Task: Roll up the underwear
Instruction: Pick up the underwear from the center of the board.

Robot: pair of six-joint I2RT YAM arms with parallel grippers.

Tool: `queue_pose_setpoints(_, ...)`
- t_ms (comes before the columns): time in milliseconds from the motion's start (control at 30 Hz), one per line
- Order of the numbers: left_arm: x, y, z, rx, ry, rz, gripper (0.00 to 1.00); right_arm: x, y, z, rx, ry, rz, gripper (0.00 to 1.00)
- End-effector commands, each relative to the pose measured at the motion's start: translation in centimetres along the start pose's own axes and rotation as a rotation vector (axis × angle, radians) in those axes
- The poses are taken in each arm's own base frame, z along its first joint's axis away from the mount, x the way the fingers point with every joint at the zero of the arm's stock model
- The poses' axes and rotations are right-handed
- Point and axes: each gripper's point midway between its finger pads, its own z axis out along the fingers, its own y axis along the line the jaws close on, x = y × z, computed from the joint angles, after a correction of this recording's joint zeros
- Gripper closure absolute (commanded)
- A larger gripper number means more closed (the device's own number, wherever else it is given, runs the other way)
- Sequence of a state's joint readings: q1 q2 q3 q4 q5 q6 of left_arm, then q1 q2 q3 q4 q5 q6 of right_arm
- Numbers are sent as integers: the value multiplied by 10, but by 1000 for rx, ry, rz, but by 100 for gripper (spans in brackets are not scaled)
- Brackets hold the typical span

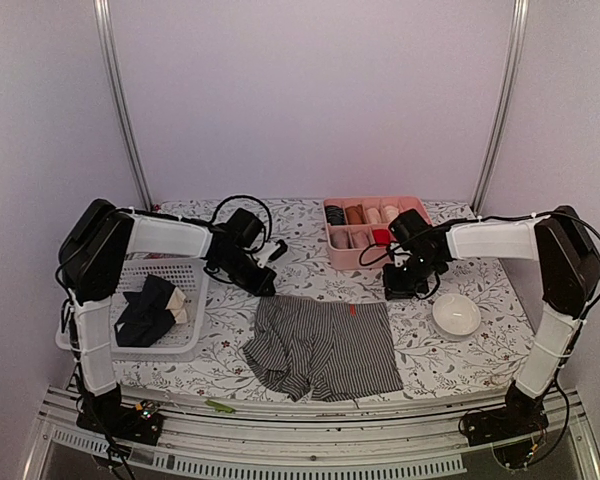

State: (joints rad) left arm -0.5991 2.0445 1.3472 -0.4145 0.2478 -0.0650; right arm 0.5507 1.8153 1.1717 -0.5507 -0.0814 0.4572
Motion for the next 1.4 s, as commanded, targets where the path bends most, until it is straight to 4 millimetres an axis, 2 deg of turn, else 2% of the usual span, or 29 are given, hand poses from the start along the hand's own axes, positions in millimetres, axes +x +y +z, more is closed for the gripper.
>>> queue_pose_setpoints(0, -28, -3, -38, -2, -114, 30, 100, -16, 4, -19, -25, -59, -21, 100)
queue_pose_setpoints(33, -26, -2, -41, -10, -111, 27, 97, -13, 6, -17, -46, -40, -18, 100)
queue_pose_setpoints(67, -25, -1, -42, -17, -108, 20, 85, -10, 4, -14, -44, -23, -14, 95)
queue_pose_setpoints(100, -20, 1, -41, -32, -102, 15, 75, -7, 4, -10, -47, -5, -9, 84)
queue_pose_setpoints(167, -15, 6, -40, -58, -100, 16, 67, 0, 1, -3, -43, 20, 1, 75)
queue_pose_setpoints(300, -4, 12, -34, -77, -70, 7, 64, 8, 3, 8, -67, 55, 21, 69)
queue_pose_setpoints(500, 11, 20, -23, -100, -8, -14, 63, 16, 8, 23, -104, 97, 29, 67)
queue_pose_setpoints(667, 26, 18, -16, -82, 21, -24, 61, 31, -2, 40, -76, 141, 36, 69)
queue_pose_setpoints(733, 40, 22, 1, -80, 74, -31, 60, 37, -5, 45, -68, 158, 37, 76)
queue_pose_setpoints(867, 45, 19, 11, -48, 104, -45, 64, 40, -8, 46, -57, 157, 44, 98)
queue_pose_setpoints(933, 43, 12, 15, -2, 107, -49, 66, 36, -8, 43, -54, 146, 40, 100)
queue_pose_setpoints(967, 41, 8, 17, 20, 107, -51, 69, 34, -7, 41, -51, 138, 38, 100)
queue_pose_setpoints(1067, 31, -1, 17, 71, 92, -32, 88, 14, 0, 26, -58, 80, 18, 100)
queue_pose_setpoints(1133, 13, -3, 8, 78, 54, -8, 100, -5, 5, 10, -52, 20, 2, 100)
queue_pose_setpoints(1167, 1, -4, -1, 75, 21, 10, 100, -16, 8, -1, -49, -16, -12, 100)
queue_pose_setpoints(1233, -29, -2, -26, 57, -78, 54, 100, -44, 17, -32, -57, -111, -34, 100)
queue_pose_setpoints(1367, -94, -10, -106, 27, -338, 172, 100, -89, 28, -95, -52, -290, -87, 100)
